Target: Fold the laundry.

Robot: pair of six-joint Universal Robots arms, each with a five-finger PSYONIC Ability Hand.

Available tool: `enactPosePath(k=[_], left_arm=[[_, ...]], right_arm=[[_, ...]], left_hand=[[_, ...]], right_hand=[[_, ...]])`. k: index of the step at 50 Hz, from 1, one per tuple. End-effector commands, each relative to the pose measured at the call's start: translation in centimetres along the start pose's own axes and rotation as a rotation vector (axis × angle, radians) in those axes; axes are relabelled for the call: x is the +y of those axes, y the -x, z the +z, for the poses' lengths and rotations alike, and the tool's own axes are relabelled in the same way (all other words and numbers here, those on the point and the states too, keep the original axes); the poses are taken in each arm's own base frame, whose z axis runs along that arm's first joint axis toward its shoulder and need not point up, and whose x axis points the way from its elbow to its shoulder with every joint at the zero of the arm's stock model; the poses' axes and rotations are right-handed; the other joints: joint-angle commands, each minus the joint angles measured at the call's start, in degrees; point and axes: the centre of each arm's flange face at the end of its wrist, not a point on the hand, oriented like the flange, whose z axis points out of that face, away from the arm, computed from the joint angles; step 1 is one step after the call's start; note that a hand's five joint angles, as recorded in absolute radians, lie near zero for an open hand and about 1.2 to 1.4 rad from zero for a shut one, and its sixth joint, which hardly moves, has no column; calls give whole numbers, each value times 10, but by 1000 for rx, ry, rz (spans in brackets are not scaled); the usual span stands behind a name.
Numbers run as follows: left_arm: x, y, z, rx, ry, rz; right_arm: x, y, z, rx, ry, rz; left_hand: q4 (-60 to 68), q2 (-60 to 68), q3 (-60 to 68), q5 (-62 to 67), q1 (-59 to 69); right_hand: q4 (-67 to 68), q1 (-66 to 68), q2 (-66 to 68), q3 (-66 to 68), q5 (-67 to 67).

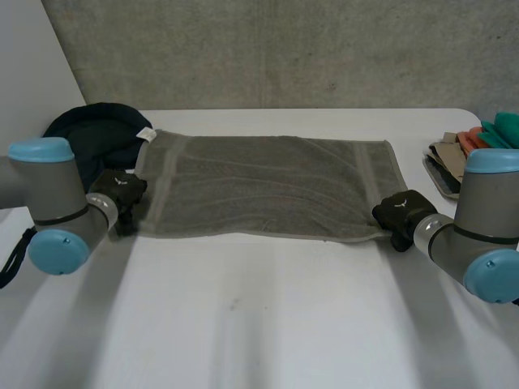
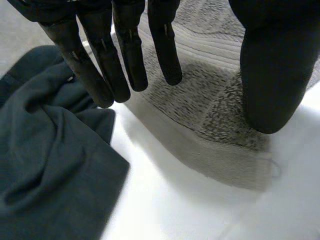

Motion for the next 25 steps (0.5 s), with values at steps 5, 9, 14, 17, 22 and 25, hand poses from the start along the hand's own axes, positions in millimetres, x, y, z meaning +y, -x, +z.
enactPosePath(k=[5, 9, 14, 17, 22, 25], left_arm=[[-11, 8, 15, -44, -42, -10], [-10, 6, 19, -35, -48, -16], [-15, 9, 15, -30, -44, -29], [-23, 15, 1, -28, -29, -40], [-29, 26, -38, -13, 47, -42], [-25, 29, -67, 22, 125, -14]], right_arm=[[0, 0, 0, 2, 1, -1], [-1, -1, -1, 5, -1, -1], [-3, -6, -2, 16, -4, 0], [-12, -10, -9, 21, -14, 4], [-27, -24, -32, 19, -2, 12], [-29, -30, -50, -30, 46, 26]], left_hand=[[124, 126, 127, 135, 123], [274, 275, 276, 285, 273], [447, 449, 450, 458, 446], [447, 449, 450, 458, 446], [447, 449, 450, 458, 446], [447, 449, 450, 458, 446]], right_hand=[[113, 157, 126, 119, 115], [113, 157, 126, 119, 115], [113, 157, 126, 119, 115], [113, 157, 126, 119, 115], [113, 157, 126, 119, 115], [113, 157, 126, 119, 115]])
